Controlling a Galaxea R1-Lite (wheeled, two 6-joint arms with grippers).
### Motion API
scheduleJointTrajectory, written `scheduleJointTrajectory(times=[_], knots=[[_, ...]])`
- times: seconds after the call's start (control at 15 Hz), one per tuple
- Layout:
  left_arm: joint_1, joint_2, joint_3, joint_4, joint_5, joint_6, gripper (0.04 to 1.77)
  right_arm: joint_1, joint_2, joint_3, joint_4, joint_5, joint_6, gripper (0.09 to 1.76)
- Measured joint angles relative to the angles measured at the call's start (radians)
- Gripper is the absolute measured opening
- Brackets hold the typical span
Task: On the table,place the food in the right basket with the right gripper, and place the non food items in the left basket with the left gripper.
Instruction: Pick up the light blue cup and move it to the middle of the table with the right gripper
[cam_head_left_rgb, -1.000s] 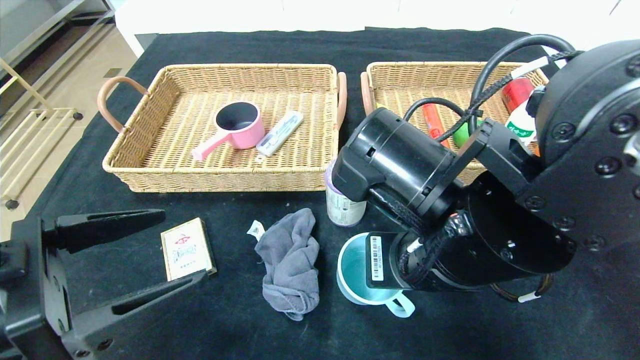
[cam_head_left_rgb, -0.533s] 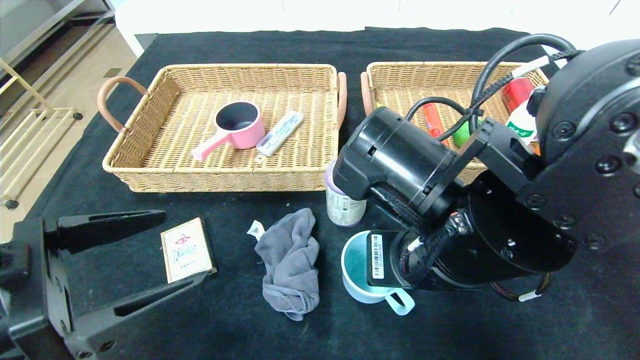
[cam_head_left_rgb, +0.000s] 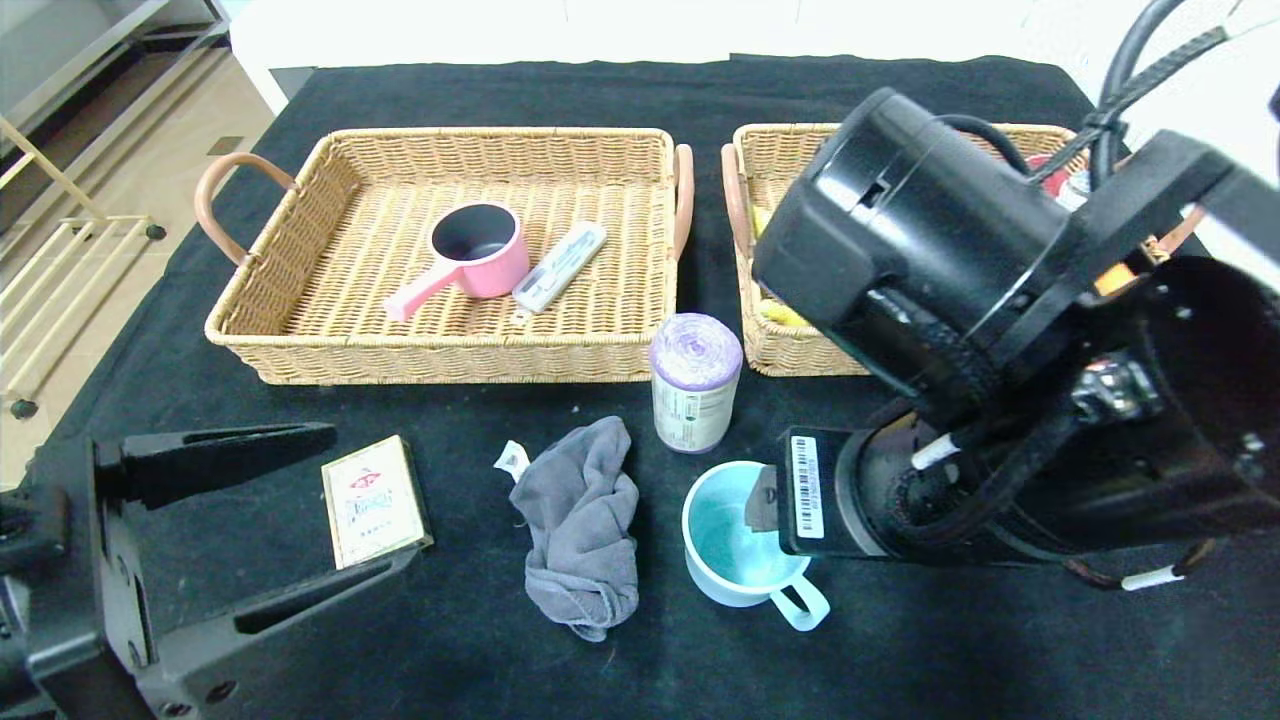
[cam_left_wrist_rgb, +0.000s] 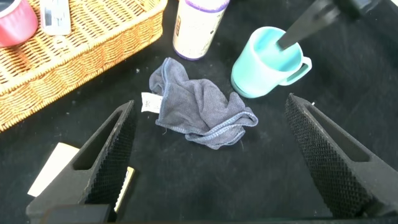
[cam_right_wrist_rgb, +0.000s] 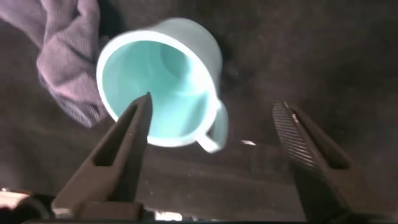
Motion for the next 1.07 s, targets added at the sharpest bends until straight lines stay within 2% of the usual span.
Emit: scheduleJointTrajectory(times=[0.2,0.33,0.53,0.6,0.8,0.93,1.07], knots=[[0.000,0.003,0.002,0.000,0.001,0.000,1.72,-0.007,-0.069,0.023,0.026,-0.001,-0.061,1.52],[0.001,0.007,0.002,-0.001,0.001,0.000,1.72,-0.011,-0.132,0.076,0.014,0.004,-0.150,1.57],[0.001,0.014,0.006,-0.001,-0.001,0.000,1.72,-0.030,-0.229,0.183,-0.027,0.066,-0.299,1.61],[0.000,0.016,0.006,-0.001,-0.001,0.000,1.72,-0.041,-0.261,0.237,-0.075,0.086,-0.359,1.62],[0.000,0.020,0.006,-0.001,0.000,0.000,1.72,-0.092,-0.364,0.462,-0.333,0.166,-0.532,1.65],[0.001,0.020,0.006,-0.001,0.000,0.000,1.72,-0.151,-0.431,0.594,-0.480,0.269,-0.659,1.66],[0.001,0.021,0.006,-0.001,0.000,0.000,1.72,-0.218,-0.493,0.677,-0.590,0.416,-0.740,1.67]])
